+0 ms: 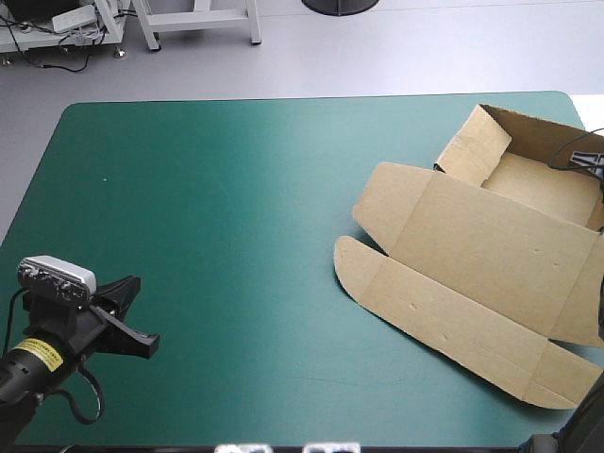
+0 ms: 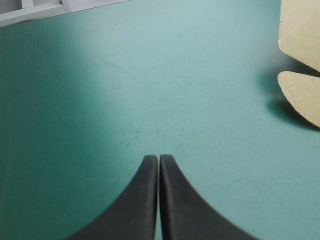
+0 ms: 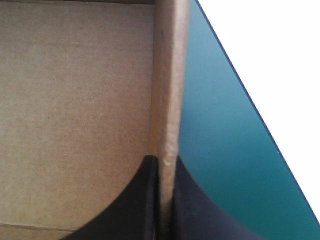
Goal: Fold the box
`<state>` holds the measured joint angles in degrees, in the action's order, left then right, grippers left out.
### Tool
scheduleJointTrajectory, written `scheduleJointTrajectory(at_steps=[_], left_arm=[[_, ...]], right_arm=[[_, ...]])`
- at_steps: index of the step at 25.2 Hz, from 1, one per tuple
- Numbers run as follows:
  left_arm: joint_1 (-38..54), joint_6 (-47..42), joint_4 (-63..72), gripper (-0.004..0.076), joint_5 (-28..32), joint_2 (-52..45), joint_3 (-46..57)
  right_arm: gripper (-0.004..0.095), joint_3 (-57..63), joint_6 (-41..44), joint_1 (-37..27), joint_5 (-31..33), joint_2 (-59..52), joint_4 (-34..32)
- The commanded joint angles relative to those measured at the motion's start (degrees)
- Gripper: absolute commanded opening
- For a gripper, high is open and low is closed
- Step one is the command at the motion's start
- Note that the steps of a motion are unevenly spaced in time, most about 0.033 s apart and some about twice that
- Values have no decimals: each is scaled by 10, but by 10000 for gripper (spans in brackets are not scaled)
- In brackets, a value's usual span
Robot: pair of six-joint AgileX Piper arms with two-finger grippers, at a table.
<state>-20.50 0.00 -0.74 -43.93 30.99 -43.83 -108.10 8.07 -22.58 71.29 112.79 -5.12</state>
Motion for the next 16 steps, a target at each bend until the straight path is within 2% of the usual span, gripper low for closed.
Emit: scheduleJointTrajectory(at_steps=[1, 5, 7, 9, 11, 12, 13, 14, 16], left_arm=[[-4, 0, 1, -6, 38, 2, -14], [-4, 0, 1, -6, 34, 2, -14], [-4, 0, 1, -6, 30, 2, -14], [-4, 0, 1, -6, 30, 2, -14], [-4, 0, 1, -6, 30, 2, -14], [-4, 0, 1, -6, 29, 2, -14], [-4, 0, 1, -6, 27, 2, -14], [-4, 0, 1, -6, 24, 2, -14], [-4, 0, 1, -6, 19, 2, -14]], right_arm=[[-19, -17, 0, -4, 1, -5, -7], [-3, -17, 12, -4, 3, 8, -19], [69, -17, 12, -4, -1, 8, -20], [196, -17, 12, -4, -5, 7, -18], [419, -17, 12, -4, -5, 7, -15], [584, -17, 12, -4, -5, 7, -14], [680, -17, 12, -4, -5, 7, -14], [756, -17, 12, -4, -3, 7, -14], [766, -17, 0, -4, 3, 0, -15]])
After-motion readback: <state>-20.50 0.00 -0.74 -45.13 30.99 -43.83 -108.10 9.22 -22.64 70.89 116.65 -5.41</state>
